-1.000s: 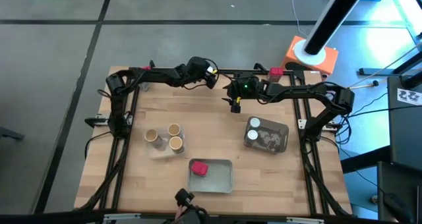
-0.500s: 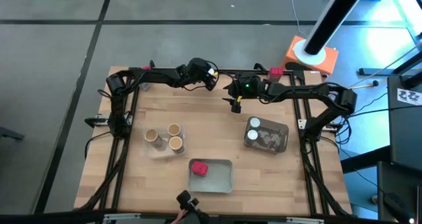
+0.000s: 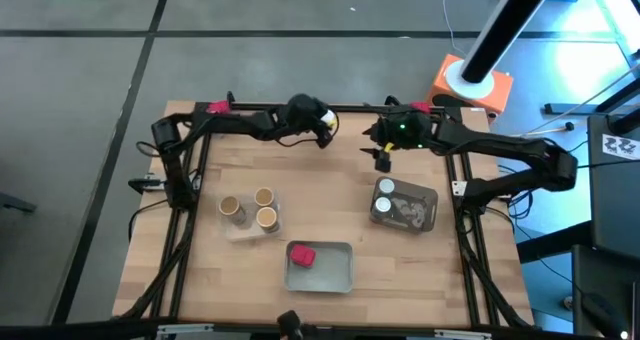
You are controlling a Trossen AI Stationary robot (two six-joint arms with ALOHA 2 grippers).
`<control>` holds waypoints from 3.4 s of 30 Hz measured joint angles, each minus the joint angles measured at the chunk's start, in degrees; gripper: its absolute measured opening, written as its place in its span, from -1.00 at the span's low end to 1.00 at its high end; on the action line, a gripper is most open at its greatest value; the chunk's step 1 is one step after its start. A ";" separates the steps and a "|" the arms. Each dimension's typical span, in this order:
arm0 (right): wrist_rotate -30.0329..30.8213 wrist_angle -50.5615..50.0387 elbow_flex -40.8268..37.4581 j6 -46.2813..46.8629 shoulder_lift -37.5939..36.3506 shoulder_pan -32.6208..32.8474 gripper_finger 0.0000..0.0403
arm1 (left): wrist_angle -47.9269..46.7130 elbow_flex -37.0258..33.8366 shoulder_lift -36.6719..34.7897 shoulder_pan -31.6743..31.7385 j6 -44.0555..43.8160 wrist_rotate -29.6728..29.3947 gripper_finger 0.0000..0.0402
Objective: Sort spices by type
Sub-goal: Put the white seasoning bottle into the black bin
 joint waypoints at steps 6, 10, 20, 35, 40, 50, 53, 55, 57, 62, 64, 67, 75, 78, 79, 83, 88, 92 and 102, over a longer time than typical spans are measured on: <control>-0.48 -8.12 0.00 2.31 -6.95 0.00 0.19 | 0.14 0.00 -4.13 -4.82 -0.08 0.20 -0.04; -0.77 -13.98 -0.02 4.58 -11.18 0.00 0.19 | 1.55 0.13 -5.50 -8.34 -0.04 0.06 -0.02; -7.56 -17.82 -1.09 13.65 -23.27 0.04 0.19 | 2.59 4.15 -5.18 -16.54 -1.44 0.20 -0.01; -8.12 -21.00 -1.11 16.96 -32.04 0.00 0.19 | 1.25 19.88 5.39 -20.95 -0.21 2.57 -0.01; -8.13 -21.37 -1.11 17.01 -33.18 0.00 0.19 | 1.70 25.01 10.32 -22.36 -0.28 5.27 -0.01; -7.99 -20.72 -1.11 16.65 -33.88 0.00 0.19 | 1.27 34.52 20.62 -24.35 1.69 8.25 -0.01; -7.16 -20.73 -1.11 16.61 -33.88 0.00 0.19 | 1.02 36.27 22.44 -24.54 1.65 8.82 -0.01; -5.73 -20.72 -1.11 16.47 -33.86 0.00 0.19 | 1.47 37.31 23.40 -24.54 1.61 9.88 -0.01; -4.91 -20.72 -1.11 16.39 -33.88 0.00 0.19 | 1.79 37.67 24.38 -24.50 1.59 10.42 -0.01; -3.12 -20.74 -1.11 16.37 -33.86 -0.02 0.19 | 1.84 37.77 27.12 -24.07 2.96 11.36 -0.01; -2.77 -20.75 -1.11 16.37 -33.86 -0.02 0.19 | 1.65 37.75 27.71 -23.86 4.30 11.42 -0.01; -2.51 -20.74 -1.11 16.37 -33.84 0.00 0.19 | 2.26 37.77 28.90 -23.42 5.54 11.68 -0.01; -2.51 -20.91 -1.11 16.37 -33.84 -0.02 0.19 | 2.56 37.75 31.01 -22.03 4.62 14.52 -0.01; -2.49 -20.91 -1.11 16.37 -33.84 -0.02 0.19 | 2.59 37.77 31.82 -21.76 4.36 14.69 -0.01; -2.49 -20.91 -1.11 16.37 -33.83 -0.02 0.19 | 2.93 37.77 31.92 -21.77 4.13 14.69 -0.01; -2.49 -20.94 -1.11 16.37 -33.84 0.00 0.19 | 3.00 37.88 32.38 -21.78 4.24 14.72 0.00; -2.50 -21.20 -1.09 16.37 -33.84 0.00 0.19 | 2.72 37.88 32.44 -21.65 3.30 14.67 0.00; -2.49 -21.22 -1.09 16.37 -33.84 0.00 0.19 | 2.55 37.88 32.46 -21.40 2.54 14.67 0.00; -2.49 -21.22 -1.09 16.37 -33.84 -0.02 0.19 | 2.19 37.81 32.55 -21.11 2.08 14.37 0.08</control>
